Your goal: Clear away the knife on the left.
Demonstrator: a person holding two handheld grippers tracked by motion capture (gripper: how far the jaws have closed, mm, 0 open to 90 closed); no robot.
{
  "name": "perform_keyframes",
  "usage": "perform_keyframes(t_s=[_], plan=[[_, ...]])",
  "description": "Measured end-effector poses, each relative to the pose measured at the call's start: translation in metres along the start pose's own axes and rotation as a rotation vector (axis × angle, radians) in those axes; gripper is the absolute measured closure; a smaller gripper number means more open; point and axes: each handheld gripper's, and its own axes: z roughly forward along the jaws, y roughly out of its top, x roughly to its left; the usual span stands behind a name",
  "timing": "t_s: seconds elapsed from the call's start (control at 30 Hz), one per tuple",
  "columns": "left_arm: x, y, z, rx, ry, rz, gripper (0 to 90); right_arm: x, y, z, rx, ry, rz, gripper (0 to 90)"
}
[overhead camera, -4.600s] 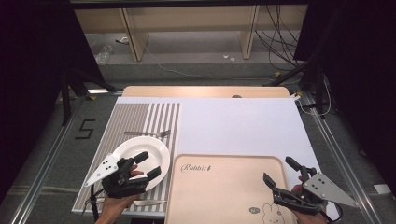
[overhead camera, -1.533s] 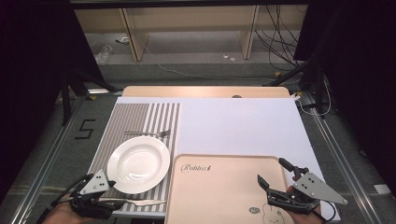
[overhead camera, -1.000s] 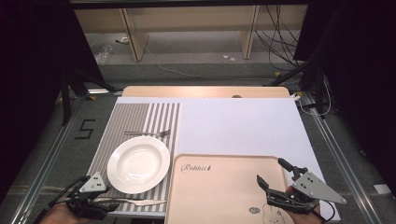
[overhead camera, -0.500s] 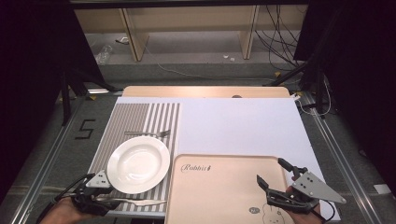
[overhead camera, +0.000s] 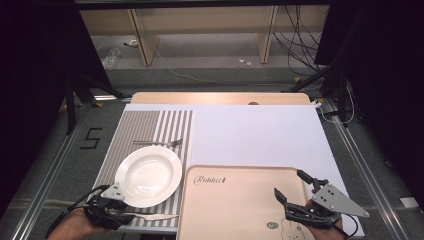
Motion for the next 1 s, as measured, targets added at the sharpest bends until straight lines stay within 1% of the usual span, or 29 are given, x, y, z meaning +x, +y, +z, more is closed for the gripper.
perform_keyframes(t_s=[0.07,0.13,0.2,0.23,0.27,0.33,0.37,0.4,0.43,0.47,0.5,0.57,0.63,0.67,0.7,0.77,0.8,0.87,0.9,0.93,0.97,1.0], plan=[[-0.001,0.001,0.001,0.011,-0.007,0.009,48.4,0.0,0.0,0.0,0.0,0.001,-0.001,16.2],[-0.002,0.002,0.001,0.014,-0.005,0.007,48.8,0.0,0.0,0.0,0.0,0.001,-0.001,16.2],[-0.001,0.003,0.002,0.013,-0.004,0.001,51.4,0.0,0.0,0.0,0.002,0.002,-0.001,16.2],[-0.002,0.004,0.002,0.019,0.004,0.013,52.1,0.001,0.0,0.0,0.003,0.003,-0.002,16.2],[-0.002,0.004,0.002,0.019,0.004,0.013,53.2,0.001,0.0,0.0,0.003,0.003,-0.002,16.2],[-0.003,0.005,0.003,0.033,0.029,0.027,56.1,0.001,0.0,0.0,0.005,0.005,-0.003,16.2],[-0.003,0.005,0.003,0.033,0.029,0.027,58.4,0.001,0.0,0.001,0.005,0.006,-0.002,16.2],[-0.004,0.007,0.003,0.047,0.037,0.042,59.1,0.001,0.0,0.0,0.007,0.006,-0.006,16.2],[-0.004,0.007,0.003,0.047,0.037,0.042,59.1,0.001,0.0,0.001,0.007,0.006,-0.007,16.2],[-0.005,0.009,0.003,0.069,0.042,0.064,59.1,0.001,0.0,0.001,0.006,0.006,-0.006,16.2],[-0.005,0.009,0.003,0.069,0.042,0.064,59.3,0.001,0.0,0.001,0.006,0.006,-0.006,16.2],[-0.008,0.013,0.003,0.103,0.05,0.1,61.3,0.001,0.0,0.001,0.006,0.007,-0.008,16.2],[-0.009,0.014,0.003,0.121,0.045,0.115,62.6,0.001,0.0,0.001,0.006,0.008,-0.009,16.2],[-0.009,0.014,0.003,0.121,0.045,0.115,63.2,0.001,0.0,0.001,0.007,0.008,-0.009,16.2],[-0.01,0.015,0.003,0.135,0.041,0.129,63.7,0.001,0.0,0.001,0.007,0.009,-0.009,16.2],[-0.01,0.016,0.003,0.141,0.041,0.133,65.2,0.001,0.0,0.001,0.007,0.009,-0.009,16.2],[-0.011,0.016,0.003,0.156,0.037,0.156,66.7,0.001,0.0,0.001,0.006,0.008,-0.01,16.2],[-0.012,0.016,0.003,0.158,0.037,0.154,68.2,0.001,0.0,0.001,0.007,0.009,-0.011,16.2],[-0.013,0.016,0.003,0.161,0.038,0.159,68.4,0.0,0.0,0.001,0.009,0.021,0.008,16.2],[-0.013,0.016,0.003,0.161,0.038,0.159,68.7,0.0,0.0,0.001,0.009,0.021,0.008,16.2],[-0.013,0.017,0.004,0.168,0.036,0.173,69.4,-0.002,-0.001,0.001,0.002,0.02,0.022,16.3],[-0.013,0.017,0.004,0.168,0.036,0.173,70.0,-0.002,-0.001,0.001,0.002,0.02,0.022,16.3]])
